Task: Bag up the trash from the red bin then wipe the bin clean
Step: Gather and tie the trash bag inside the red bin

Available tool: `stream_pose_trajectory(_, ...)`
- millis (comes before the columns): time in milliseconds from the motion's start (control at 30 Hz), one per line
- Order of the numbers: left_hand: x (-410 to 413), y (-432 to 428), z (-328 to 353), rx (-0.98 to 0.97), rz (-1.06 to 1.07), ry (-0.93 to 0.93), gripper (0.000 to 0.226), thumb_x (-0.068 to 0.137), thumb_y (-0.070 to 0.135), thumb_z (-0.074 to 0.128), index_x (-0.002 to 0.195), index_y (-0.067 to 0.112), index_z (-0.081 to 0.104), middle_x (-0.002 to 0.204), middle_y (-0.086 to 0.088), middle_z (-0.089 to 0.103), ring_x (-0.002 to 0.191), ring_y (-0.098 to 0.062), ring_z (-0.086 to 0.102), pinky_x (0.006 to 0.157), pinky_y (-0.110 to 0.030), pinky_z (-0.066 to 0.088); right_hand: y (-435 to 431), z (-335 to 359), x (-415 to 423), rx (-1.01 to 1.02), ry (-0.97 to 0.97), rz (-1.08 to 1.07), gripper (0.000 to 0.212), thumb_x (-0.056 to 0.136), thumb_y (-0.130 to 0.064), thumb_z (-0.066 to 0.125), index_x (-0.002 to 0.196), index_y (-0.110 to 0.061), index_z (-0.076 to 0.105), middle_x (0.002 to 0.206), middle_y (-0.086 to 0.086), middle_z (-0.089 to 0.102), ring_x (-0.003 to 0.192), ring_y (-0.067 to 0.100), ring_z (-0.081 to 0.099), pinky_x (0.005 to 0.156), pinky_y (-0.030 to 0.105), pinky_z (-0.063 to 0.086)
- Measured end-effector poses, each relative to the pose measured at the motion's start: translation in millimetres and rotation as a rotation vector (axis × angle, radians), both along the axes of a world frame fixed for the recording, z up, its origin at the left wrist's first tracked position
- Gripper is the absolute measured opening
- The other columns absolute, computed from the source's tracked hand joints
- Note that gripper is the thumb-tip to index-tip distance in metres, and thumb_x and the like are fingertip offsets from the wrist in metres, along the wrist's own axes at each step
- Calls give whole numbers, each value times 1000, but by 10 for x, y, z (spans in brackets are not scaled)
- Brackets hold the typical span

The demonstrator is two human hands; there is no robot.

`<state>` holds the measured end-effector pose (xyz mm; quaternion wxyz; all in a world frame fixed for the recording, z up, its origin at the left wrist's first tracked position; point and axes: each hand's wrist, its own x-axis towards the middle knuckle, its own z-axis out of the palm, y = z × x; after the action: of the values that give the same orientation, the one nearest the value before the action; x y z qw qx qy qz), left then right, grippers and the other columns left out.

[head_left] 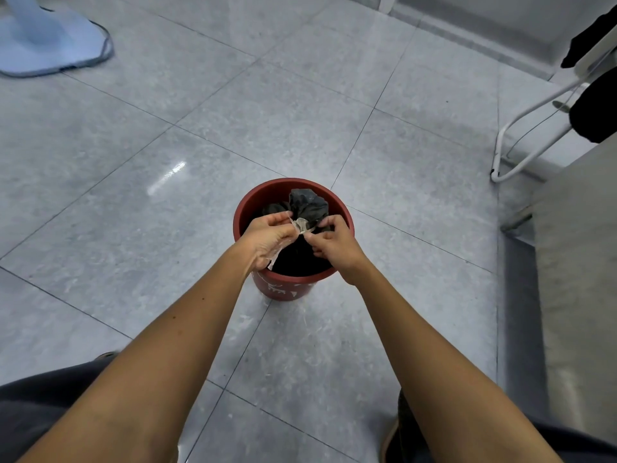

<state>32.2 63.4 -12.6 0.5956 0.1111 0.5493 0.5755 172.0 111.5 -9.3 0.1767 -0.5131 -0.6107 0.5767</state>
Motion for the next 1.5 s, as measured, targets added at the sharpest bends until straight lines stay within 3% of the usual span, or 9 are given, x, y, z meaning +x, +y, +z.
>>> stream_pose_trajectory(100, 62, 12, 11, 11, 41, -3, 41, 80, -16, 60, 117, 2, 57, 97, -12, 66, 77, -14, 66, 67, -17, 58, 24, 75, -50, 68, -97, -46, 15, 87, -16, 65, 94, -16, 51, 76, 1, 59, 67, 12, 56, 67, 28, 54)
stream_pose_trajectory(267, 42, 7, -13, 0, 23, 30, 40, 80, -15, 60, 114, 5, 59, 91, -8, 66, 75, -13, 67, 64, -16, 56, 18, 229, -60, -245, -58, -73, 12, 90, -14, 64, 80, -11, 60, 69, 2, 56, 60, 10, 53, 64, 24, 54)
stream_pose_trajectory(433, 86, 20, -15, 15, 29, 17, 38, 79, -13, 64, 113, 4, 59, 93, -9, 67, 77, -15, 68, 69, -18, 58, 58, 284, -168, 240, -537, 11, 21, 88, -23, 67, 82, -2, 67, 76, 9, 63, 72, 23, 59, 61, 31, 46)
stream_pose_trajectory(633, 25, 21, -20, 0, 85, 21, 35, 80, -14, 60, 110, 6, 59, 85, -8, 66, 58, -6, 68, 57, -14, 54, 13, 168, -176, -154, -130, -94, 17, 92, -17, 61, 78, -9, 61, 73, 7, 55, 65, 14, 51, 63, 24, 49)
stream_pose_trajectory(933, 17, 16, -4, 20, 71, -20, 35, 81, -14, 60, 108, 7, 59, 87, -11, 66, 60, -8, 70, 56, -15, 54, -30, 146, -88, -380, -45, 28, 21, 93, -23, 55, 74, -14, 54, 67, -2, 47, 61, 10, 43, 58, 24, 43)
stream_pose_trajectory(1200, -71, 1, -12, 8, 35, 10, 42, 83, -13, 58, 121, 4, 56, 93, -9, 66, 76, -12, 67, 59, -13, 54, 30, 187, 10, 10, -309, 169, 29, 94, -27, 50, 82, -3, 60, 82, 8, 57, 75, 20, 50, 70, 39, 47)
stream_pose_trajectory(1300, 18, 1, 4, 27, 16, 9, 45, 83, -13, 59, 125, 2, 54, 97, -8, 66, 80, -12, 66, 62, -14, 55, -19, 160, -64, -198, -134, 116, 19, 98, -21, 48, 99, -7, 60, 96, 5, 66, 86, 15, 62, 85, 33, 51)
stream_pose_trajectory(1400, 34, 9, 4, 31, 23, 47, 46, 83, -12, 60, 126, 2, 53, 108, -11, 64, 86, -14, 65, 65, -16, 57, -44, 119, -130, -244, -10, 18, 13, 99, -16, 49, 98, -9, 60, 86, 0, 66, 89, 14, 64, 93, 35, 47)
stream_pose_trajectory(1500, -12, 4, 15, 8, -98, 175, 48, 81, 0, 71, 124, 8, 51, 122, -11, 58, 98, -18, 65, 68, -22, 59, -31, 69, -129, -42, -155, 22, 21, 99, -19, 49, 94, -5, 64, 75, 0, 62, 75, 11, 59, 84, 34, 51)
